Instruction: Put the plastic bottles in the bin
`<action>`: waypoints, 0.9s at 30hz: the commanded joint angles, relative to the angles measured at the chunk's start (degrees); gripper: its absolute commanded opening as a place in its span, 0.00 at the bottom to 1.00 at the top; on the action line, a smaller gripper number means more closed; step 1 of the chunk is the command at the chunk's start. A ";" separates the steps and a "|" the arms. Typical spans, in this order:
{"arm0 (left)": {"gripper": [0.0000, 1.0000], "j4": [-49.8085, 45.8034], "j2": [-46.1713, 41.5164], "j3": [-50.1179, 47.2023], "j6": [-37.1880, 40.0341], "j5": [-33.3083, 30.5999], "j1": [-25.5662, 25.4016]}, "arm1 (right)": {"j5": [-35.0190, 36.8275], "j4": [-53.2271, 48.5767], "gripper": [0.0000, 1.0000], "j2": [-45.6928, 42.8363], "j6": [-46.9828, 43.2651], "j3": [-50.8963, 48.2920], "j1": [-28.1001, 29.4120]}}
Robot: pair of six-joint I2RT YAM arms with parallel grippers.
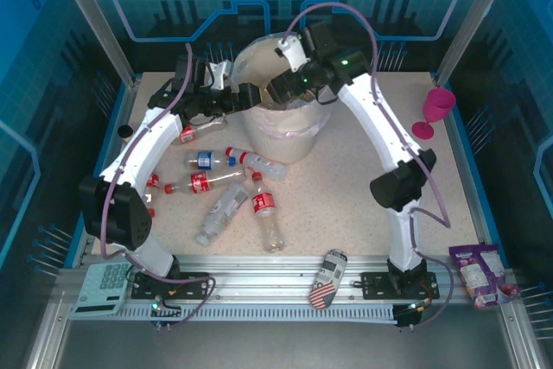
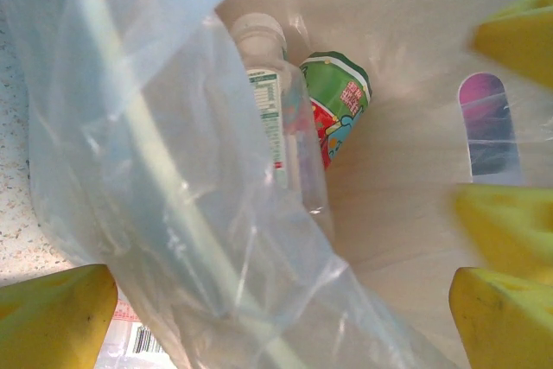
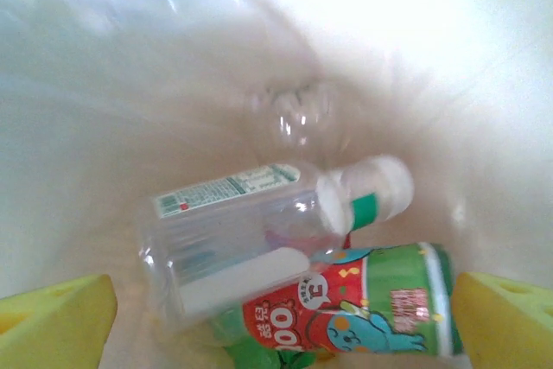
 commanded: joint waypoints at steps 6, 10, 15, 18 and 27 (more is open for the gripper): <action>0.99 -5.39 3.21 -0.34 0.92 -1.56 -1.24 | -2.51 6.74 1.00 -17.88 2.58 -11.85 -0.52; 0.99 -5.21 4.05 0.84 -0.16 -2.10 -3.30 | -2.22 9.65 1.00 -27.98 4.87 -24.73 -1.05; 0.99 -4.45 6.64 3.25 -1.54 -2.75 -6.04 | -2.95 11.54 0.99 -38.10 7.70 -39.45 -3.61; 0.99 -3.78 8.68 4.96 -2.25 -3.23 -7.86 | -3.68 11.93 0.99 -42.74 9.34 -47.38 -6.13; 0.99 -3.74 14.27 12.41 -3.44 -3.65 -12.31 | -3.86 13.76 0.99 -53.72 14.26 -66.67 -11.04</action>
